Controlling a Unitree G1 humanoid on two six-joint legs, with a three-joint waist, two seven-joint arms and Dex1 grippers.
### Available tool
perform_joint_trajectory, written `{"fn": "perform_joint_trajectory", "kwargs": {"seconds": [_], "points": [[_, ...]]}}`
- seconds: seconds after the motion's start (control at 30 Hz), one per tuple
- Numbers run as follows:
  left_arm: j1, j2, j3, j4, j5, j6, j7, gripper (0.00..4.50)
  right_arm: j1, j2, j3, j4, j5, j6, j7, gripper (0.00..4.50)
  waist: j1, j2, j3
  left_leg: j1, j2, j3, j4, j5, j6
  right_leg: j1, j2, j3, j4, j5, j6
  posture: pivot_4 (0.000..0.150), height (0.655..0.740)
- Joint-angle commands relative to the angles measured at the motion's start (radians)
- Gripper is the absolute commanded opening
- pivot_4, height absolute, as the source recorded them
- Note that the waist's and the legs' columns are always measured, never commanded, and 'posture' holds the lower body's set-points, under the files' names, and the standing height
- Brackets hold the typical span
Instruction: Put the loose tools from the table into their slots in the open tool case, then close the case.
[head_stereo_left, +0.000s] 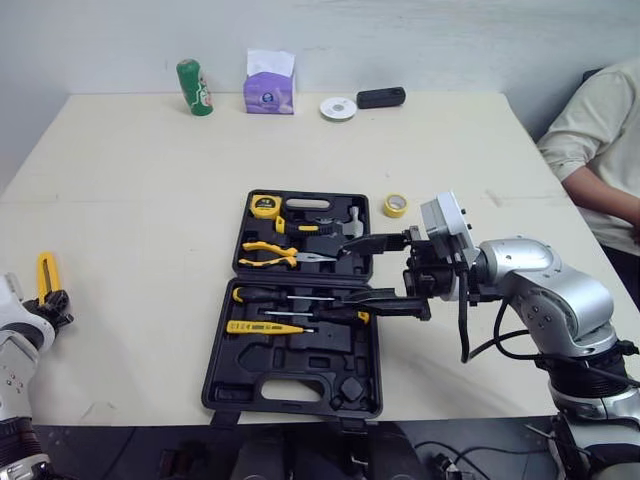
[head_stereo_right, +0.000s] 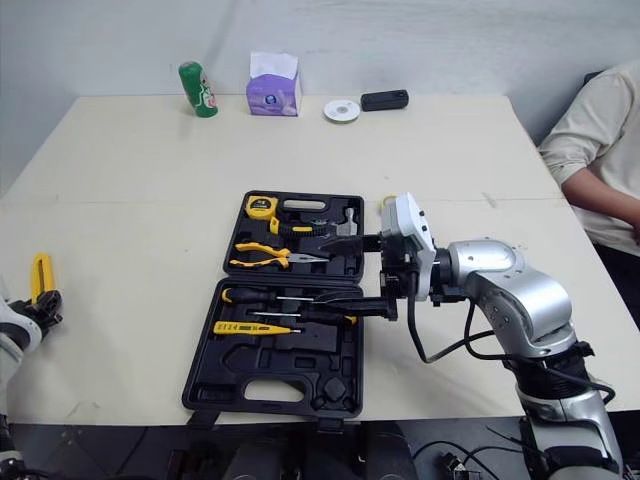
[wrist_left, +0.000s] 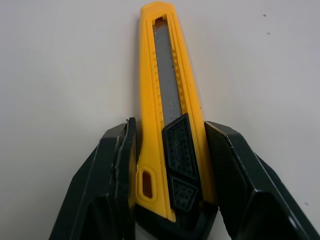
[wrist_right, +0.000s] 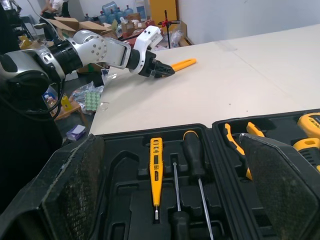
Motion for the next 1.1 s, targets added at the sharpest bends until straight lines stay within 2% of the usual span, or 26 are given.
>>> {"fn": "perform_joint_trajectory", "kwargs": {"seconds": [0.03,0.23,0.4,0.53,0.63,0.93,1.1], "points": [[0.035,0.042,0.019,-0.143,-0.018,0.013,-0.060,1.62,-0.021,-0.027,-0.053,-0.020,0.031,0.003,0.007,4.50,0.000,0.000,0.000,0.000,0.000,0.000,0.000,0.000,0.000,0.000,0.000,0.000,0.000,0.000,0.000,0.150,0.7316],[0.105,0.175,-0.111,-0.336,0.008,0.003,-0.267,1.62,0.012,-0.074,-0.075,-0.030,0.053,0.037,0.008,4.50,0.001,-0.002,0.000,-0.001,0.000,0.000,0.000,-0.001,-0.002,-0.001,0.000,0.000,-0.001,0.000,0.000,0.150,0.7316],[0.026,0.238,-0.258,-0.476,-0.056,0.020,-0.438,1.62,0.095,-0.125,-0.094,-0.083,0.042,0.034,-0.001,4.50,0.002,-0.001,0.001,-0.002,0.000,0.000,-0.001,-0.002,-0.003,-0.001,-0.001,0.000,-0.001,0.000,0.000,0.150,0.7316],[-0.038,0.315,-0.428,-0.608,-0.132,0.015,-0.679,1.62,0.206,-0.186,-0.131,-0.154,0.054,0.056,-0.011,4.50,0.001,-0.001,0.001,-0.003,0.000,0.000,-0.001,0.000,0.000,-0.002,0.000,0.000,-0.002,0.000,0.000,0.150,0.7316],[-0.085,0.355,-0.539,-0.651,-0.141,0.010,-0.796,1.62,0.300,-0.224,-0.163,-0.207,0.050,0.055,-0.025,4.50,-0.002,0.001,0.002,-0.002,0.000,0.001,-0.001,0.000,0.000,-0.002,0.001,0.001,-0.002,0.000,0.000,0.150,0.7316],[-0.255,0.370,-0.844,-0.711,-0.090,-0.006,-1.023,1.62,0.514,-0.271,-0.259,-0.346,0.059,0.082,-0.116,4.50,0.006,0.001,0.002,-0.002,0.000,0.002,-0.001,0.003,0.001,-0.001,0.003,0.001,-0.001,0.000,0.000,0.150,0.7316],[-0.280,0.330,-0.968,-0.707,-0.003,-0.038,-1.051,1.62,0.573,-0.269,-0.291,-0.377,0.033,0.061,-0.168,4.50,0.005,0.001,0.002,-0.001,-0.001,0.002,0.000,0.003,0.002,0.000,0.003,0.002,-0.001,0.000,0.000,0.150,0.7316]]}}
